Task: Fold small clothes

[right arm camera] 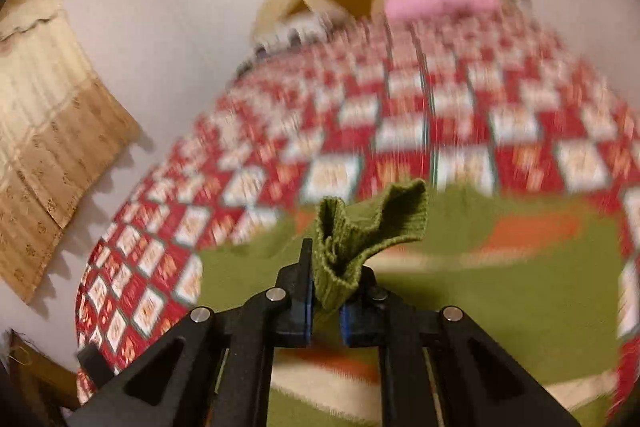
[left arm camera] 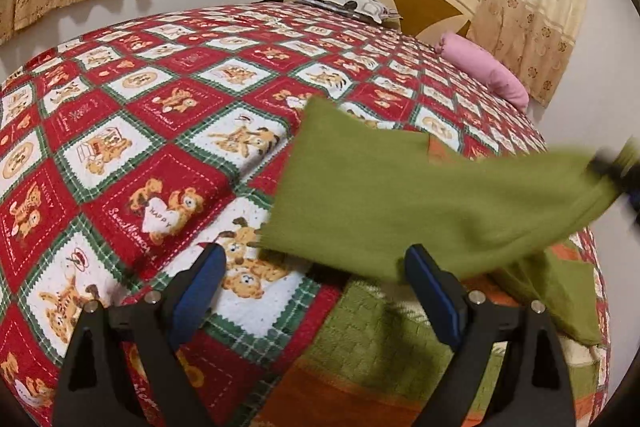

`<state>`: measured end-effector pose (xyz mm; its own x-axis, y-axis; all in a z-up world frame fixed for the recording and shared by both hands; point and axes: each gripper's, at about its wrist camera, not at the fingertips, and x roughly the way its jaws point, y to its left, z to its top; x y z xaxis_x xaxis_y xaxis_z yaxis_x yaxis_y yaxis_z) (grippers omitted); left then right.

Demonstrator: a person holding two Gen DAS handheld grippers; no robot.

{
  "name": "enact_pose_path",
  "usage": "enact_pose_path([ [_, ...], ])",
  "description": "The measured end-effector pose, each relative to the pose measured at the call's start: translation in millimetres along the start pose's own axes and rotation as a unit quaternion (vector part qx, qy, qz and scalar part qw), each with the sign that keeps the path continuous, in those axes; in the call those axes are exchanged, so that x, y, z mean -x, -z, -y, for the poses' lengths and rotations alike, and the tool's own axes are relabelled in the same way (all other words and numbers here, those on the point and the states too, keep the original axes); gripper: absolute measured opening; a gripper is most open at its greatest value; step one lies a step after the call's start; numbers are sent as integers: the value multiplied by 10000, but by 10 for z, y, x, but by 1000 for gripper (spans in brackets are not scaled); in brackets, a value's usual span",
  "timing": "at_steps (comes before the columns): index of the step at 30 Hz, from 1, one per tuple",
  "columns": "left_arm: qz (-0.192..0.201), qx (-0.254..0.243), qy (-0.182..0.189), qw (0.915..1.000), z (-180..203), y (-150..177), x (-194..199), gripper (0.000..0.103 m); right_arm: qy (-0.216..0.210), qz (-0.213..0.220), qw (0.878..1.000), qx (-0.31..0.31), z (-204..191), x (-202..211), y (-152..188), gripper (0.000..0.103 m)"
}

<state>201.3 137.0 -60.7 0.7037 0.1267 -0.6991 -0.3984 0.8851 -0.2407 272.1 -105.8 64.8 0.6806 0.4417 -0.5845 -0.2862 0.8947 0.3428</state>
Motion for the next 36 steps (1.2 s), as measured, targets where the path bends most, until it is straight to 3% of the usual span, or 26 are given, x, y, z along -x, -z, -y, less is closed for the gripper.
enact_pose_path([
  [4,-151,90,-53,9998,-37,-6,-61,93,169,482,9979,396,-12,390,-231,9],
  [7,-323,151,-187,9992,-54,-16,-137,93,513,679,9951,497,225,607,-238,9],
  [10,-333,18,-277,9991,3,-6,-144,93,516,470,9975,104,655,598,-107,9],
  [17,-388,-94,-390,9984,33,16,-168,95,1323,-401,9904,-44,1390,134,521,9],
  [20,-396,-104,-382,9984,31,12,-173,96,1757,-725,9818,-30,1645,59,736,18],
  [21,-394,-100,-370,9985,27,12,-173,96,1849,-772,9797,7,1690,69,785,26],
  [25,-396,-101,-372,9985,30,10,-177,96,2251,-520,9729,-38,1861,448,885,29],
  [28,-391,-99,-375,9985,31,8,-179,96,2829,-147,9590,-122,1930,774,854,29],
  [31,-299,-58,-341,9990,6,-4,-140,96,2510,61,9678,-160,1848,943,788,29],
  [36,203,-89,-250,9994,39,-15,63,96,1803,-271,9832,59,1520,664,787,29],
])
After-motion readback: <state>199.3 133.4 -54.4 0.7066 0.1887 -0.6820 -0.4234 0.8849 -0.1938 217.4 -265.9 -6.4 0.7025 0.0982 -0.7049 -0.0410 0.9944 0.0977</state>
